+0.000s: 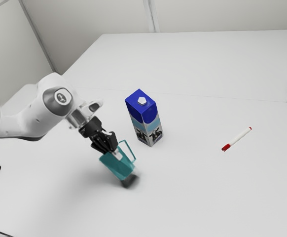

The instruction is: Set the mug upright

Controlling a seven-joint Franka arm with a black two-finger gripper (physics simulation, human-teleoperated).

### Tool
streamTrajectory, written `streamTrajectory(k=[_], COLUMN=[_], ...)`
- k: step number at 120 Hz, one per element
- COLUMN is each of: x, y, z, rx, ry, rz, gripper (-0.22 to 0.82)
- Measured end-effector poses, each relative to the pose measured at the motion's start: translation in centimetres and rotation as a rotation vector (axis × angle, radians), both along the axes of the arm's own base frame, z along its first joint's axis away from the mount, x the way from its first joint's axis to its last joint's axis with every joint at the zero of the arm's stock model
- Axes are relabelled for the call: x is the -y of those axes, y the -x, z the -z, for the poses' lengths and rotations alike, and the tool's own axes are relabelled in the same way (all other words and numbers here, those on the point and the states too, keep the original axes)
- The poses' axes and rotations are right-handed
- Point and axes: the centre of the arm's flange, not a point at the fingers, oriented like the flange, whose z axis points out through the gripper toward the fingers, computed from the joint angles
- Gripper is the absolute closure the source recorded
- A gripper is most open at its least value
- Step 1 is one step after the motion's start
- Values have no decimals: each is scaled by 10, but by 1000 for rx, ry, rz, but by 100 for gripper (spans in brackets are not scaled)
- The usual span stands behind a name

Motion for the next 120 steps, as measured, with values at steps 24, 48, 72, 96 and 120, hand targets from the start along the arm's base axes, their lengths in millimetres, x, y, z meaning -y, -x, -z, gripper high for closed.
streamTrajectory(k=[24,48,72,96,120], x=[-11,-22,-44,-54,-46], y=[-12,-22,-38,-59,-63], z=[-4,-5,-6,-2,9], rx=[101,171,200,202,180], ry=[-219,-338,-441,-520,-547], rz=[53,53,58,77,106], gripper=[78,78,78,79,79])
